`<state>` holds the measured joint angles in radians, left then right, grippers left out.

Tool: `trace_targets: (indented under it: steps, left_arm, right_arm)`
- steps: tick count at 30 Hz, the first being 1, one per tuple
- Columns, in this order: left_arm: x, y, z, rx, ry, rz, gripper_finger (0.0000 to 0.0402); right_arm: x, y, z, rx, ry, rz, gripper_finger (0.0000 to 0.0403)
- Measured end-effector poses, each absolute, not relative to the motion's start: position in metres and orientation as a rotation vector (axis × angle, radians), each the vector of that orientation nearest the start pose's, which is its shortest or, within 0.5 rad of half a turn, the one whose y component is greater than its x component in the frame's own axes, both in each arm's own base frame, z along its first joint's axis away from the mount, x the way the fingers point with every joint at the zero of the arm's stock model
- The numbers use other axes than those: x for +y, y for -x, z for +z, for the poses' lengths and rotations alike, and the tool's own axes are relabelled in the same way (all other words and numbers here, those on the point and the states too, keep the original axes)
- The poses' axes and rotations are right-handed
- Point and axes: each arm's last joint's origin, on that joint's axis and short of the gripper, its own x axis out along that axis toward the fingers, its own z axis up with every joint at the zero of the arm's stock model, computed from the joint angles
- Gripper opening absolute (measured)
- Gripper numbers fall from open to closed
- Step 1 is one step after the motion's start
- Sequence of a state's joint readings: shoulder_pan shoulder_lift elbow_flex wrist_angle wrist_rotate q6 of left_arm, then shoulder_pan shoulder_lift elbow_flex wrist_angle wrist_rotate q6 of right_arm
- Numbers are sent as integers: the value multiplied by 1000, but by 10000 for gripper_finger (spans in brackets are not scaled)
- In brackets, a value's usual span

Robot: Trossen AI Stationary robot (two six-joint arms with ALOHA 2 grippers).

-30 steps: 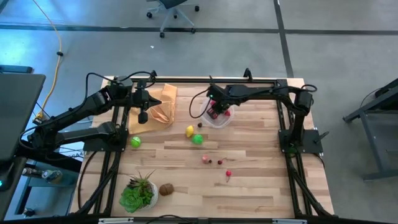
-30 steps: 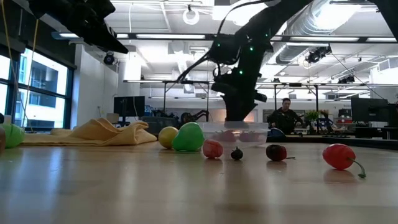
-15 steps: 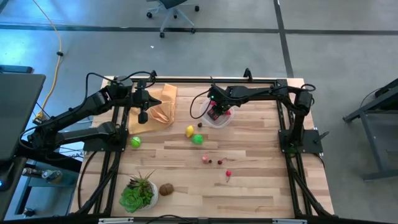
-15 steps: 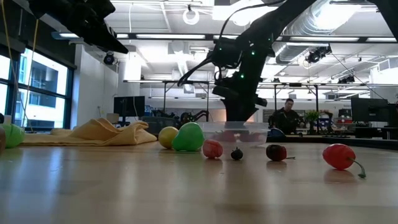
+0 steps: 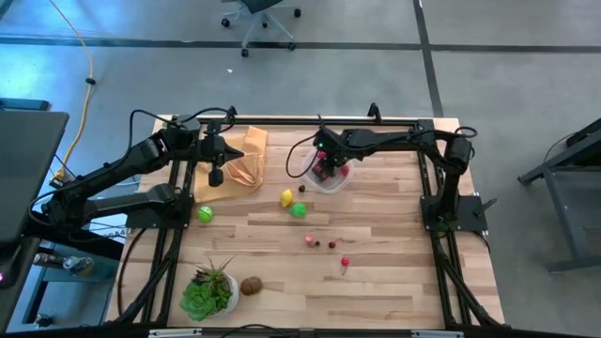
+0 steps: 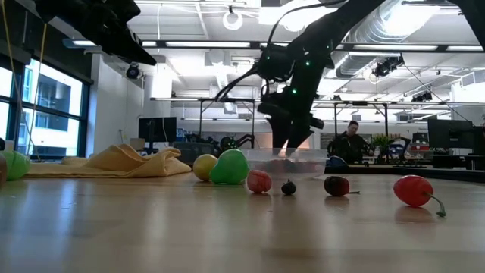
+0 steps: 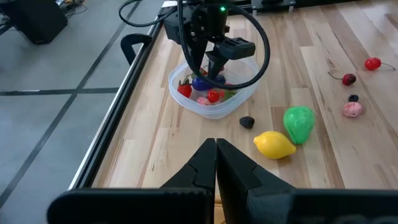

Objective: Pick and placing Produce into tupperware
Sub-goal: Put the green pear into the transparent container

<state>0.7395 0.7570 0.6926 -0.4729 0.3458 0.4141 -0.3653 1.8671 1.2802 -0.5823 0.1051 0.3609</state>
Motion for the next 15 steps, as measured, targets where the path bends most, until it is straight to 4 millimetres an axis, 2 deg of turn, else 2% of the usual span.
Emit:
trace_targets:
  steps: [6, 11, 15]
  left_arm:
    - [99, -123, 280, 530, -123, 280, 3]
    - [99, -123, 280, 530, -123, 280, 3]
    - [99, -123, 280, 531, -123, 280, 3]
  right_arm:
    - [-116, -348, 209, 1001, -446, -560, 211]
    - [-79, -354, 232, 940, -379, -348, 211]
    - [-45, -363, 236, 921, -212, -190, 211]
